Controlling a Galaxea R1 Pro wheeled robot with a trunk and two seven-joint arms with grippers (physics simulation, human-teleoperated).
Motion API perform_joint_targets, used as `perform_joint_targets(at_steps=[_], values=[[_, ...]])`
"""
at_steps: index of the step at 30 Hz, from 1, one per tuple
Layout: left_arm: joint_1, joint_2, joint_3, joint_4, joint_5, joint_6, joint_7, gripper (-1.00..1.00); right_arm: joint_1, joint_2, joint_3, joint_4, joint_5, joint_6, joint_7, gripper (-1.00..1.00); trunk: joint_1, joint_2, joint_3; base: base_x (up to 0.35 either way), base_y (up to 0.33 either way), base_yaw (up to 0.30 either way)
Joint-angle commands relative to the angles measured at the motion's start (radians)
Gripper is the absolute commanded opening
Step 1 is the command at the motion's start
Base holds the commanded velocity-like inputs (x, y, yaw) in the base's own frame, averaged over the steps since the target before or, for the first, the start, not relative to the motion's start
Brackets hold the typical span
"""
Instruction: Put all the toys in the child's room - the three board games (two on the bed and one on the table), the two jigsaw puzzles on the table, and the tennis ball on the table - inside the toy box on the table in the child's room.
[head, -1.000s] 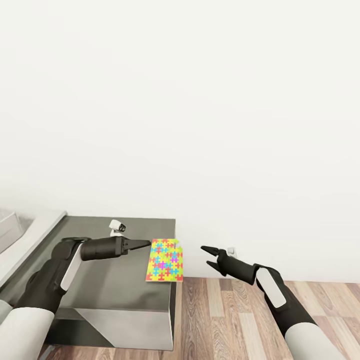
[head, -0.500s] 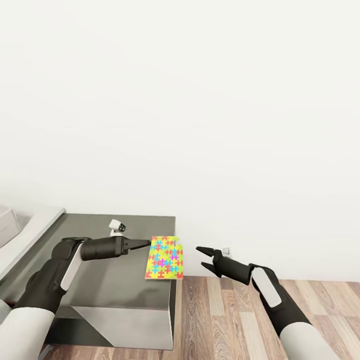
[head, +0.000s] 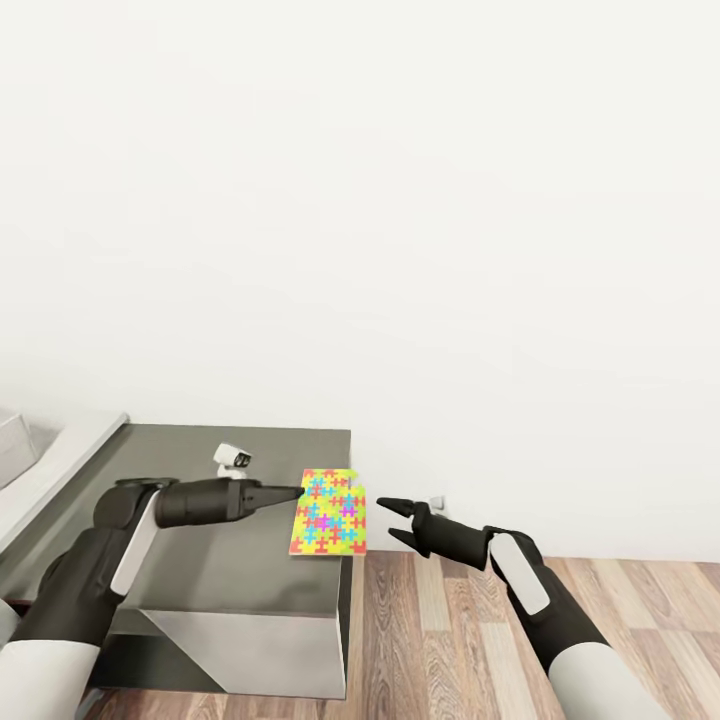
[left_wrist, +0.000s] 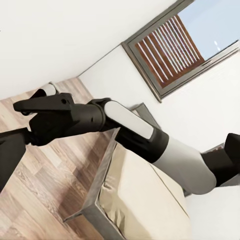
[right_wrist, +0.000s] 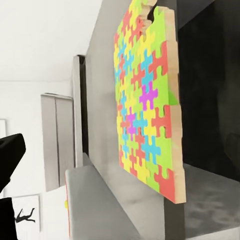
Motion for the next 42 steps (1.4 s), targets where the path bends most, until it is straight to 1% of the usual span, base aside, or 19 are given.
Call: perform_joint_targets(at_steps=[1,9,11,19,24,33,42], values=[[0.001,0.0,0.0,-0.003,0.003,0.01,-0.001,1.0,-0.001,-0.001,0.002,0.0,0.003,0.001,0.005,1.0,0.0,0.0,-0.001,0.0,0.0,0.0],[0.006,0.001,-0.001,-0.03,0.005,0.012,-0.003,1.0,-0.001,-0.002,0.006,0.0,0.003,0.001,0.005,1.0,0.0,0.0,-0.001,0.145,0.031,0.0],[0.008,0.004,-0.001,-0.038,0.006,0.012,-0.004,1.0,-0.002,-0.002,0.006,0.0,0.003,0.001,0.005,1.0,0.0,0.0,-0.001,0.107,0.034,0.0],[0.022,0.004,-0.001,-0.069,0.006,0.011,-0.007,1.0,-0.001,-0.002,0.006,-0.001,0.003,0.0,0.005,1.0,0.0,0.0,-0.001,0.027,0.013,0.0],[0.032,0.003,-0.001,-0.088,0.006,0.011,-0.008,1.0,-0.001,-0.002,0.006,-0.001,0.003,0.0,0.005,1.0,0.0,0.0,-0.001,0.003,0.131,0.0],[0.035,0.001,-0.001,-0.093,0.006,0.011,-0.009,1.0,-0.002,-0.004,0.006,-0.001,0.003,0.0,0.005,1.0,0.0,0.0,-0.001,0.0,0.032,0.0],[0.036,0.001,-0.001,-0.093,0.006,0.011,-0.009,1.0,-0.001,-0.011,0.006,0.0,0.002,-0.001,0.005,1.0,0.0,0.0,-0.001,0.0,0.001,0.0]])
